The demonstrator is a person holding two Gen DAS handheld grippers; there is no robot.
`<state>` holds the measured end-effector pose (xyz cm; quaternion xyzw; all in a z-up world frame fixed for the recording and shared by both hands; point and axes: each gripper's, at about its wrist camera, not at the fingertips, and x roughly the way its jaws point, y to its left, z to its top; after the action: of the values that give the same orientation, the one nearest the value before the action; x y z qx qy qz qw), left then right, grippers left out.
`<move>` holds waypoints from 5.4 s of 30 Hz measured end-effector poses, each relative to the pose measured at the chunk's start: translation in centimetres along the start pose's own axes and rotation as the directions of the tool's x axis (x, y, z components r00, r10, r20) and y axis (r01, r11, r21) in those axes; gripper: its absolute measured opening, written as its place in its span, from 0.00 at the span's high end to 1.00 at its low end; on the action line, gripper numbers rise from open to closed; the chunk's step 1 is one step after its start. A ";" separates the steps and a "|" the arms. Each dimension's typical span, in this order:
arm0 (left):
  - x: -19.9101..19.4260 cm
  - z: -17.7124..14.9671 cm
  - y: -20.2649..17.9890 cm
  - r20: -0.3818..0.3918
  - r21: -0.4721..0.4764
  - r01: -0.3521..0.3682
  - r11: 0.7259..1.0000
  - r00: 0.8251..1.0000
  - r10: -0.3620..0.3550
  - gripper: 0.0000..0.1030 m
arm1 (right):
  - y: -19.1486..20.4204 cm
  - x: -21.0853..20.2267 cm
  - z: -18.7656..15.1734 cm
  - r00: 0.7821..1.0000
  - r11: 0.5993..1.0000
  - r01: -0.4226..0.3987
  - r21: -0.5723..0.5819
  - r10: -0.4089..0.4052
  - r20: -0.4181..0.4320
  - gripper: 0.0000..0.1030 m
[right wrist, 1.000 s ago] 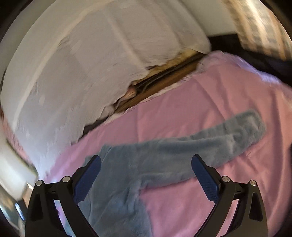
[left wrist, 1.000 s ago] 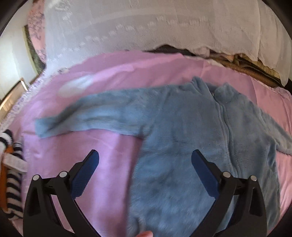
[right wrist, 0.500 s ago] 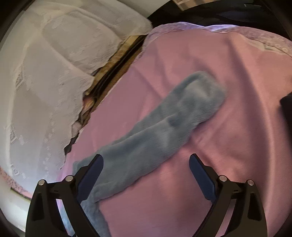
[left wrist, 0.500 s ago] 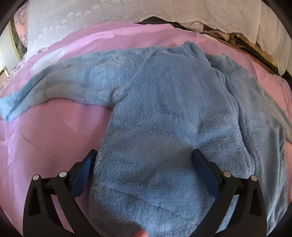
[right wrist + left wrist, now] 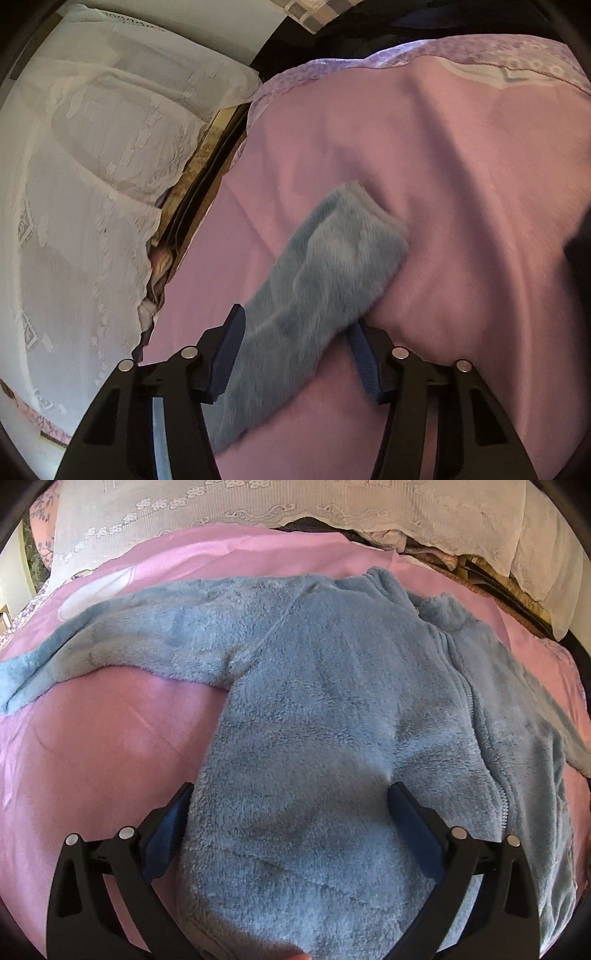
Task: Fold small clothes
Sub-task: 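Move the right tool to the jacket's sleeve cuff and grasp it, then lift the sleeve cuff with the right tool and lay it across the jacket body, then open the right tool to release the cuff and withdraw it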
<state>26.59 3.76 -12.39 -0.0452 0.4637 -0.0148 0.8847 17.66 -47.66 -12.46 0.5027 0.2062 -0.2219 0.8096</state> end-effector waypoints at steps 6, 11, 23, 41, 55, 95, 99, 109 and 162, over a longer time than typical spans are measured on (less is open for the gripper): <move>-0.3 -0.1 0.0 0.006 0.002 0.021 1.000 1.000 -0.021 0.04 | -0.4 2.5 2.2 1.000 1.000 0.015 -0.017 -0.015 0.022 0.67; -2.6 0.2 -2.7 0.044 0.085 -0.020 0.996 0.999 0.016 0.04 | -2.2 3.3 3.5 1.000 0.998 -0.028 0.061 0.028 0.001 0.88; -1.4 3.3 -18.5 -0.005 0.213 0.112 0.971 0.994 -0.113 0.04 | -0.9 0.6 4.1 0.992 0.999 -0.025 -0.023 0.027 0.124 0.91; -2.6 3.3 -14.1 0.099 0.295 -0.016 0.955 0.995 -0.014 0.04 | 3.8 -0.5 3.9 0.989 0.984 -0.131 -0.121 0.139 0.059 0.92; 2.4 4.6 3.1 0.056 -0.135 0.039 0.990 0.998 -0.032 0.04 | 12.4 -1.3 -2.5 0.977 0.938 -0.215 -0.272 0.209 -0.050 0.92; 3.1 4.3 1.2 0.015 -0.052 -0.060 0.997 0.998 0.061 0.04 | 30.2 5.6 -23.1 0.847 0.793 -0.468 -0.390 0.276 -0.454 0.92; 3.2 4.2 1.2 0.015 -0.052 -0.060 0.997 0.998 0.061 0.04 | 30.2 6.2 -23.6 0.827 0.776 -0.497 -0.388 0.289 -0.483 0.92; 3.2 4.3 1.2 0.015 -0.051 -0.060 0.997 0.998 0.061 0.04 | 30.7 7.9 -27.2 0.782 0.716 -0.542 -0.439 0.240 -0.575 0.92; 3.3 4.4 1.8 0.009 -0.064 -0.034 0.997 0.999 0.035 0.04 | 21.3 8.2 -12.0 0.924 0.812 -0.242 -0.532 0.027 -0.381 0.91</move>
<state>32.06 5.64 -12.80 -0.0657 0.4603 0.0155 0.8852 35.07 -29.63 -6.54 0.2831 0.3691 0.0034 0.8852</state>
